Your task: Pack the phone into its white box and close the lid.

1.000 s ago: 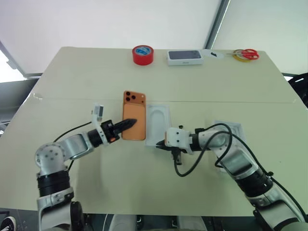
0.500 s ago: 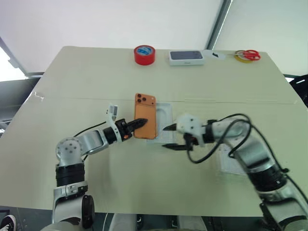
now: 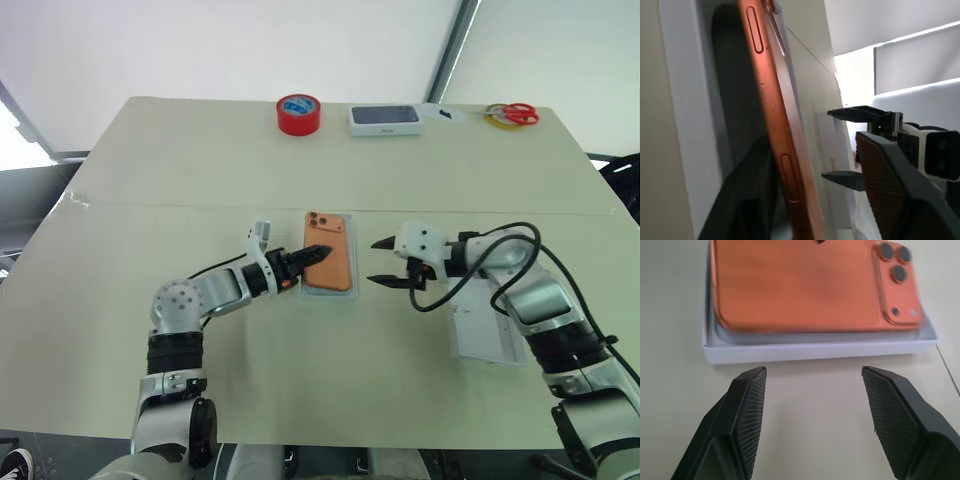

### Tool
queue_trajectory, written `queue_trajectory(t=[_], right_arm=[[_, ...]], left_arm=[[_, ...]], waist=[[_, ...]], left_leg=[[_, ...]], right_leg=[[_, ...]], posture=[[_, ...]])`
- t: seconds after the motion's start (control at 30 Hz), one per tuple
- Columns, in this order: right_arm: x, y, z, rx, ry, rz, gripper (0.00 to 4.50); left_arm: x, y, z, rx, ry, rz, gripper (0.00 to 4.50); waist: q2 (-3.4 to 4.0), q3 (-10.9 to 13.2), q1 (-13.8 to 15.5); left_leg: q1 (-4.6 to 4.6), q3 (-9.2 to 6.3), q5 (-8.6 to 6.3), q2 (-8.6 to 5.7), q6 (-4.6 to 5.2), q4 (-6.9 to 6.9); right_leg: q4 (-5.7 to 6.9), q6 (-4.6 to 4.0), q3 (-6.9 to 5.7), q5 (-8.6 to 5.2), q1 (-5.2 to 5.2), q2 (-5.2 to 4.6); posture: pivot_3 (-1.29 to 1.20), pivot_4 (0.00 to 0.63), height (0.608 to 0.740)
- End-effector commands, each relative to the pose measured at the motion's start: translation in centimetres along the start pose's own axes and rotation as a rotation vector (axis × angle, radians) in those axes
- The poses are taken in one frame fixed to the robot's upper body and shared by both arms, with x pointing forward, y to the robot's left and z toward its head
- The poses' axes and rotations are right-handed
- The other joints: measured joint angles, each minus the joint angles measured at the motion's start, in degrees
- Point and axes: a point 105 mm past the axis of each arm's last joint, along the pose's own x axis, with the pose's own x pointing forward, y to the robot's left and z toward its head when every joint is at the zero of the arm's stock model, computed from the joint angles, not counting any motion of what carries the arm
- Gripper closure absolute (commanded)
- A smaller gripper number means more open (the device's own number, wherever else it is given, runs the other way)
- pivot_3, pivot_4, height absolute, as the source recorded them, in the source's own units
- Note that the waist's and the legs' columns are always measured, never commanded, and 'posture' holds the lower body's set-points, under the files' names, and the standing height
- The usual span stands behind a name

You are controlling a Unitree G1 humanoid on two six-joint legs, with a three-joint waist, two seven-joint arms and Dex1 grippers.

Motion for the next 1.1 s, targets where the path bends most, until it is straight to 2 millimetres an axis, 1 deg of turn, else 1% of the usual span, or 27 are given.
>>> queue_trajectory(t=[0.03,0.13,0.23,0.33,0.43,0.53,0.6,0.67,0.7,0.77,0.8,0.83,0.97,1.03,1.1], right_arm=[[-0.2,-0.5,1.0,-0.038,-0.021,-0.026,1.31],[0.0,-0.5,1.1,-0.039,-0.028,-0.030,1.31],[0.3,-0.5,1.4,-0.042,-0.041,-0.032,1.31],[0.5,-0.6,1.4,-0.039,-0.041,-0.036,1.31],[0.7,-0.8,1.2,-0.039,-0.032,-0.046,1.31],[0.9,-1.0,0.8,-0.053,-0.014,-0.062,1.31],[1.0,-1.2,0.6,-0.044,-0.007,-0.066,1.31],[1.0,-2.0,0.7,-0.014,-0.015,-0.095,1.88],[1.0,-2.3,0.6,-0.014,-0.011,-0.106,2.20],[1.2,-2.7,0.3,-0.042,0.014,-0.121,3.31],[1.3,-2.7,0.1,-0.058,0.028,-0.121,3.77],[1.5,-2.7,-0.2,-0.073,0.040,-0.119,4.43],[2.6,-2.4,-0.9,-0.061,0.038,-0.116,4.43],[2.8,-2.1,-1.7,-0.092,0.073,-0.106,4.43],[2.7,-2.1,-2.2,-0.078,0.089,-0.109,4.43]], left_arm=[[-0.2,-0.7,0.5,0.032,0.035,0.016,2.17],[-0.6,-0.4,0.2,0.092,0.095,0.071,2.17],[-1.4,-0.5,0.5,0.143,0.118,0.108,2.17],[-2.2,-0.4,1.0,0.180,0.104,0.144,2.17],[-3.3,-1.0,1.7,0.231,0.089,0.138,2.17],[-4.3,-0.8,2.7,0.309,0.055,0.186,2.17],[-4.8,-0.7,3.0,0.325,0.042,0.196,2.17],[-5.4,0.6,4.1,0.445,-0.002,0.286,2.71],[-5.6,1.5,4.5,0.545,-0.003,0.351,3.00],[-5.5,2.6,4.8,0.657,0.000,0.411,4.09],[-5.3,2.9,4.8,0.716,0.017,0.422,4.49],[-4.8,3.0,4.5,0.747,0.039,0.419,4.50],[-3.1,4.3,3.6,0.758,0.111,0.431,4.50],[-1.7,4.0,2.6,0.764,0.155,0.377,4.50],[-0.7,3.9,1.3,0.758,0.221,0.329,4.50]], waist=[[0.00,0.0,-0.1],[0.00,0.0,-0.1],[0.00,0.0,-0.2],[0.00,0.0,-0.2],[0.01,0.0,-0.2],[0.01,0.0,-0.2],[0.01,0.0,-0.2],[0.02,0.0,-0.2],[0.03,0.0,-0.2],[0.05,0.0,-0.2],[0.05,0.0,0.0],[0.05,0.0,0.1],[0.05,0.0,0.2],[0.07,0.0,0.2],[0.07,0.0,0.2]], left_leg=[[0.00,0.00,0.00,0.00,0.00,-0.01],[0.00,0.00,0.00,0.00,0.00,-0.03],[0.01,0.00,0.00,0.00,-0.01,-0.02],[0.01,-0.01,0.01,0.01,-0.02,-0.02],[0.01,-0.01,0.01,0.01,-0.02,-0.02],[0.01,-0.01,0.01,0.01,-0.03,-0.02],[0.01,0.00,0.01,0.00,-0.03,-0.02],[0.01,0.00,0.01,0.00,-0.03,-0.03],[0.01,0.01,0.01,0.00,-0.04,-0.03],[0.01,0.04,0.02,0.00,-0.05,-0.04],[0.01,0.04,0.02,0.00,-0.06,-0.05],[0.00,0.03,0.02,0.00,-0.06,-0.05],[0.00,0.03,0.02,-0.03,-0.05,-0.04],[0.00,0.03,0.02,-0.03,-0.05,-0.03],[0.00,0.04,0.02,-0.03,-0.04,-0.03]], right_leg=[[0.00,0.00,0.00,0.00,-0.01,0.00],[0.00,0.01,0.00,0.00,-0.03,0.02],[0.00,0.01,0.01,0.00,-0.02,0.03],[0.00,0.01,0.01,0.00,-0.02,0.04],[0.01,0.01,0.01,0.00,-0.02,0.03],[0.01,0.01,0.01,0.00,-0.03,0.03],[0.00,0.00,0.01,0.00,-0.03,0.03],[0.00,0.00,0.01,0.00,-0.03,0.03],[0.00,0.00,0.01,0.00,-0.03,0.04],[0.00,0.00,0.02,0.00,-0.05,0.07],[0.00,0.00,0.02,-0.01,-0.05,0.08],[-0.01,0.00,0.01,-0.01,-0.04,0.07],[-0.01,0.00,0.01,-0.01,-0.03,0.03],[0.03,0.00,0.01,-0.01,-0.03,0.03],[0.02,0.00,0.01,-0.01,-0.03,0.02]], posture=[[0.00,0.150,0.730],[0.00,0.150,0.730],[0.00,0.150,0.730],[0.00,0.150,0.730],[0.00,0.150,0.730],[0.00,0.150,0.730],[0.00,0.150,0.730],[0.00,0.150,0.730],[0.00,0.150,0.730],[0.00,0.150,0.730],[0.00,0.150,0.730],[0.00,0.150,0.730],[0.00,0.150,0.730],[0.00,0.150,0.730],[0.00,0.150,0.730]])
